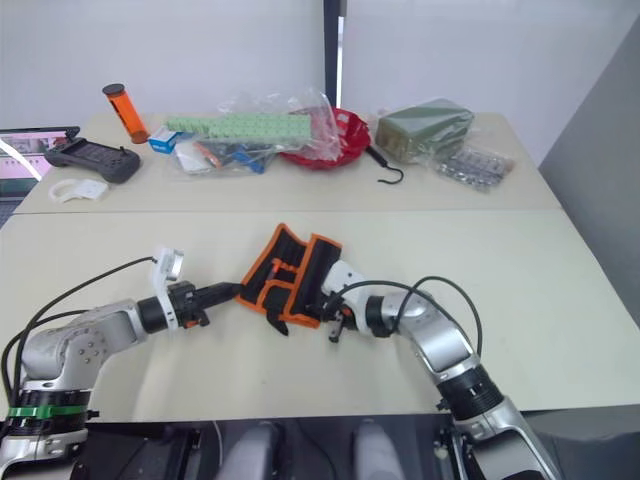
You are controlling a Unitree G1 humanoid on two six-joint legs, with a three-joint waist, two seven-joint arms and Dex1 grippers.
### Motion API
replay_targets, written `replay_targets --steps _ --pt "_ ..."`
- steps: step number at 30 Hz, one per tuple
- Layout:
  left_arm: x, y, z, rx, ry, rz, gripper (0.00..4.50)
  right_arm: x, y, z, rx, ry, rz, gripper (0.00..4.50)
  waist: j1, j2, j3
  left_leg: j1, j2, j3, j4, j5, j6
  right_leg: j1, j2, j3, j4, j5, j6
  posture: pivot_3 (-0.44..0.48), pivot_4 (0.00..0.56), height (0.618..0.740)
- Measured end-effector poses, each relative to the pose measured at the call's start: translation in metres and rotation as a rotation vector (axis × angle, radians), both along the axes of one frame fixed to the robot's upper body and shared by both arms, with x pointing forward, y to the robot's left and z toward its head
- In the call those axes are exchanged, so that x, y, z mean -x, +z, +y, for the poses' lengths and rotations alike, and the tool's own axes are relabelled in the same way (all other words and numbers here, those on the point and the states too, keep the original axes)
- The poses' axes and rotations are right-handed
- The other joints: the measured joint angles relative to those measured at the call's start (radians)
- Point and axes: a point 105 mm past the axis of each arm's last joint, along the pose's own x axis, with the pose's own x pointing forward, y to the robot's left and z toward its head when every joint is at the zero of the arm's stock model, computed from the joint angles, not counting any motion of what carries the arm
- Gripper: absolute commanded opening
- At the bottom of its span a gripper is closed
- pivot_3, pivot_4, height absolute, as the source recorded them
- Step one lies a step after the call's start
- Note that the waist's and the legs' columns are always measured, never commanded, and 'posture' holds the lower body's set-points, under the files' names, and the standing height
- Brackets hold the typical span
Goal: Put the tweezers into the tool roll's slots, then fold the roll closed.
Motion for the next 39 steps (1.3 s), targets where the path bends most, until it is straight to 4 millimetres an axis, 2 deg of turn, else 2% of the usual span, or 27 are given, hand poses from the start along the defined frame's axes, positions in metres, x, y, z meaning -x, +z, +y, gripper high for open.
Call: replay_targets --steps 6,11,18,22,31,39 --pt "0.004 0.004 -0.003 0.012 -0.018 0.009 0.02 0.003 -0.001 0.0 0.01 -0.009 0.006 0.0 0.003 0.0 0.0 0.0 0.0 0.0 0.0 0.0 0.0 0.0 0.0 0.0 -0.001 0.0 0.0 0.0 0.15 0.74" --pt "0.001 0.021 -0.021 0.043 -0.076 -0.038 0.02 0.005 -0.002 0.0 0.028 0.0 0.005 0.0 0.006 0.0 0.0 0.0 -0.001 0.0 0.0 0.0 0.0 0.001 0.0 0.0 -0.002 0.0 0.0 0.0 0.15 0.74" --pt "-0.001 0.026 -0.054 0.086 -0.169 -0.053 0.02 0.005 -0.002 -0.001 0.037 -0.002 0.003 0.0 0.01 0.0 0.0 0.0 -0.001 0.0 0.0 0.0 0.0 0.002 0.0 0.0 -0.002 0.0 0.0 0.0 0.15 0.74" --pt "0.003 0.018 -0.076 0.051 -0.26 -0.042 0.02 0.007 -0.002 0.0 0.037 0.0 0.003 0.0 0.006 0.0 0.0 0.0 -0.001 0.0 0.0 0.0 0.0 0.002 0.0 0.0 -0.003 0.0 0.0 0.0 0.15 0.74" --pt "0.01 0.008 -0.106 0.014 -0.382 -0.052 0.02 0.007 -0.002 0.0 0.042 -0.006 0.008 0.0 0.008 0.0 0.0 0.0 -0.001 0.0 0.0 0.0 0.0 0.002 0.0 0.0 -0.003 0.0 0.0 0.0 0.15 0.74" --pt "0.001 -0.01 -0.11 -0.057 -0.384 -0.058 0.02 0.008 -0.002 -0.001 0.046 -0.014 0.003 0.0 0.01 0.0 0.0 0.0 -0.001 0.0 0.0 0.0 0.0 0.002 0.0 0.0 -0.003 0.0 0.0 0.0 0.15 0.74"
